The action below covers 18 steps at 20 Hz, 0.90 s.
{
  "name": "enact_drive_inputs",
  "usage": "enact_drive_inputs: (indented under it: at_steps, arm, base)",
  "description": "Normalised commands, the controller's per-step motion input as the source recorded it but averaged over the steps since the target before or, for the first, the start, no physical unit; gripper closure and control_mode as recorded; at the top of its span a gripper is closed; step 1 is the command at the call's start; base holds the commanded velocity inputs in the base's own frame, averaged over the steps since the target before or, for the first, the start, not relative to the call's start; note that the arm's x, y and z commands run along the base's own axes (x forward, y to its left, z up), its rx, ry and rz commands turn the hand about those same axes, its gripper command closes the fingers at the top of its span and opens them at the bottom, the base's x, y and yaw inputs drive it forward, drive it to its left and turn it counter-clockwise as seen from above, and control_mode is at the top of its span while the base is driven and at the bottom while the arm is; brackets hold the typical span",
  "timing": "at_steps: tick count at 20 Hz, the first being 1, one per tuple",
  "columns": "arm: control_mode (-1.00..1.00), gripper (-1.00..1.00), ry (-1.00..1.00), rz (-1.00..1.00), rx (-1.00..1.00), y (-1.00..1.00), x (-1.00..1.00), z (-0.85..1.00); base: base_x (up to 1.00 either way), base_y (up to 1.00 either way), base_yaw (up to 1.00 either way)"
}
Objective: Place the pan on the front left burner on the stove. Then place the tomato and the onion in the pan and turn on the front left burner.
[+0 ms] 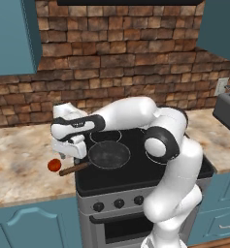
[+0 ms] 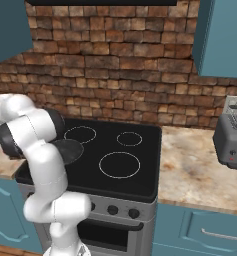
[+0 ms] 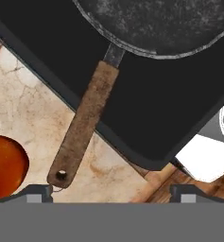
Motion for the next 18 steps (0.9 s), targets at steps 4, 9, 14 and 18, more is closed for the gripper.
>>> enact_drive_inputs:
  at_steps: [4,9,14,18]
  arm:
    - [-1.0,-1.0,-0.05,0.26,0.1,-0.3,0.0,0.31]
    - [-1.0,-1.0,0.0,0.45,0.16,-0.17,0.08,0.01]
    - [-1.0,-1.0,-0.02,0.44,0.09,0.0,0.17,0.05]
    - [-1.0,-1.0,-0.06,0.33,0.04,0.01,0.17,0.21]
  base:
    - [0.0,0.0,0.0]
    - [0.0,0.0,0.0]
    - [0.0,0.0,0.0]
    - [0.0,0.0,0.0]
